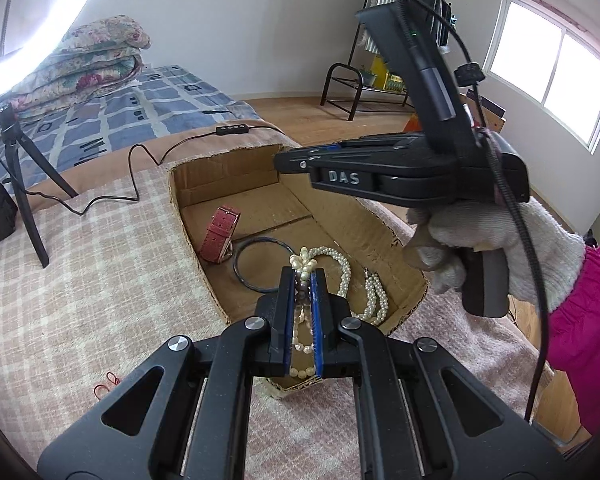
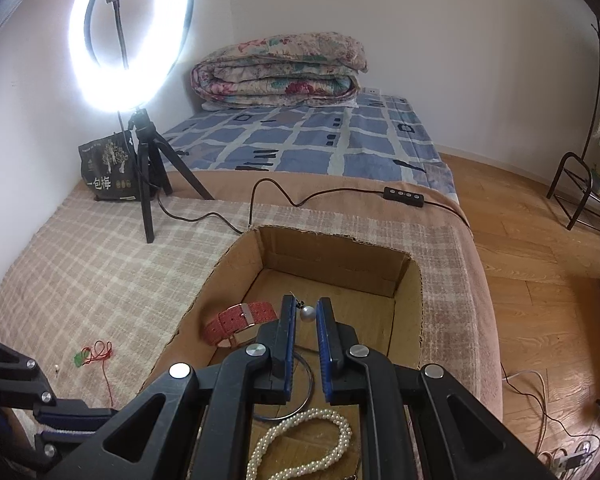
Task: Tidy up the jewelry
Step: 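Open left tool dropping pearl strand in box while right tool releases earring, then move left tool toward remaining pearl earring while right tool approaches green pendant, then close right tool on green pendant while left tool grasps pearl earring, then carry pendant with right tool while left tool carries earring to box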
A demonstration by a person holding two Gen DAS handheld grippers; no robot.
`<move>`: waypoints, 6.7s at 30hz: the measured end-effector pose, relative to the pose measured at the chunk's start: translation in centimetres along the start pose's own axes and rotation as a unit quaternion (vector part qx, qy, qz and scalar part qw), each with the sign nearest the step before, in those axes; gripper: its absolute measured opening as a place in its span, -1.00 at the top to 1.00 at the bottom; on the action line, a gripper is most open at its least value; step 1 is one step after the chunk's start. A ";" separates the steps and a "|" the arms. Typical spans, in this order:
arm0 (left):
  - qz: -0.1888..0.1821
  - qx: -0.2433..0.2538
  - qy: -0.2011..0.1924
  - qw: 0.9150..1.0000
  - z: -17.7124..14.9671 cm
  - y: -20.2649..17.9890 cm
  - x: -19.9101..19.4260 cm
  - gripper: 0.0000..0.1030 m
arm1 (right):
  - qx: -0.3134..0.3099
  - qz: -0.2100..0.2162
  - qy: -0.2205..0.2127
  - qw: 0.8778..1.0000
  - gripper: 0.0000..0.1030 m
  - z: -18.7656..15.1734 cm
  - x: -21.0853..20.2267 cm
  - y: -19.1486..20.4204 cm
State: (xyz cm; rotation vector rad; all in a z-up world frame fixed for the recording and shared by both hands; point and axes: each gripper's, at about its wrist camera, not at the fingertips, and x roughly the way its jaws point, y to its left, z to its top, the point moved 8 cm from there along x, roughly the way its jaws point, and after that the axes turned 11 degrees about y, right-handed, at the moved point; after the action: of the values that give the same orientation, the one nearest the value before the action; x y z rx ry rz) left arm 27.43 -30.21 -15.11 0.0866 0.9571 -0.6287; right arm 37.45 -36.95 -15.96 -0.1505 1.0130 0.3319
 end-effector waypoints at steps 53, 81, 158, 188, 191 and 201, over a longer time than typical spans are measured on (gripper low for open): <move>0.035 0.004 -0.054 0.998 -5.3 3.6 -16.4 -0.33 | 0.052 -0.073 -0.089 0.992 -0.99 -1.5 -12.2 5.4; 0.044 -0.085 0.066 0.993 -16.1 15.3 -13.5 0.10 | 0.051 0.117 0.094 0.987 -0.28 -5.8 -0.4 21.0; 0.093 -0.054 0.113 0.988 -18.0 16.4 -8.1 0.70 | 0.074 0.124 0.161 0.976 0.87 -6.0 6.3 24.3; 0.036 0.002 0.009 0.999 -10.0 7.3 -12.9 0.70 | 0.148 0.113 -0.016 0.982 0.87 -2.9 -10.1 12.1; 0.031 0.011 0.005 0.999 -9.1 6.4 -12.8 0.70 | 0.156 0.105 -0.025 0.982 0.87 -3.0 -11.0 10.3; 0.020 0.018 -0.007 1.000 -5.8 4.6 -10.7 0.70 | 0.166 0.074 -0.033 0.983 0.87 -3.1 -11.6 5.8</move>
State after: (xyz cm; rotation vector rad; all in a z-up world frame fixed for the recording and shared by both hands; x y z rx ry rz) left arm 21.17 -19.51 -11.01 0.1324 0.9297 -0.6094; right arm 27.34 -34.75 -7.57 0.2381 1.0021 0.2964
